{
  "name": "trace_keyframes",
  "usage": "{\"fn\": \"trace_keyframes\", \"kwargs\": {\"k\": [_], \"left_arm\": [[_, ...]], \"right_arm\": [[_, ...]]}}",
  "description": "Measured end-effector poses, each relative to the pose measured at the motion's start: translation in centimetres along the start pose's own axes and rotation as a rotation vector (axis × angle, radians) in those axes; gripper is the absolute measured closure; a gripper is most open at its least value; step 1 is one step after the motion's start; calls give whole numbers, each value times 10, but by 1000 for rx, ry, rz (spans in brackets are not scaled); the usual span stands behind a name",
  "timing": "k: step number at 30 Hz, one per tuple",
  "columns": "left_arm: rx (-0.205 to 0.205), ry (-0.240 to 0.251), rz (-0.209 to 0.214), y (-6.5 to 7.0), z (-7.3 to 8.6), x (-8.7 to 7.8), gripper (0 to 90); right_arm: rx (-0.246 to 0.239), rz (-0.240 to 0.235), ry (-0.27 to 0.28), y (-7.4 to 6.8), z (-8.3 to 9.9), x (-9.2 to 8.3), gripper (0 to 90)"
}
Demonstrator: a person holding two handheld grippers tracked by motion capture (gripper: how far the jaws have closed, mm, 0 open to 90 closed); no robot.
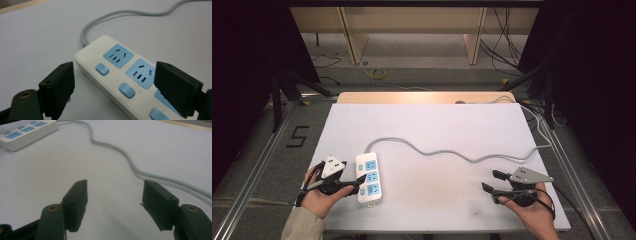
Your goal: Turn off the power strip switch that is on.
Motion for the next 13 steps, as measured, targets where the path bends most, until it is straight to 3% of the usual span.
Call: {"fn": "trace_keyframes", "kwargs": {"k": [13], "left_arm": [[7, -2, -1, 1, 0, 1, 168]], "right_arm": [[-1, 4, 6, 1, 0, -1, 373]]}}
Point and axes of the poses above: each handheld gripper's, and its own axes: x roughly forward along the jaws, z roughly out of its underside, y roughly to its right, the point moved 5 cm from there along x, roughly forward along the jaws, and after that the axes turned 13 degrees about -z, right-handed, at the moved point
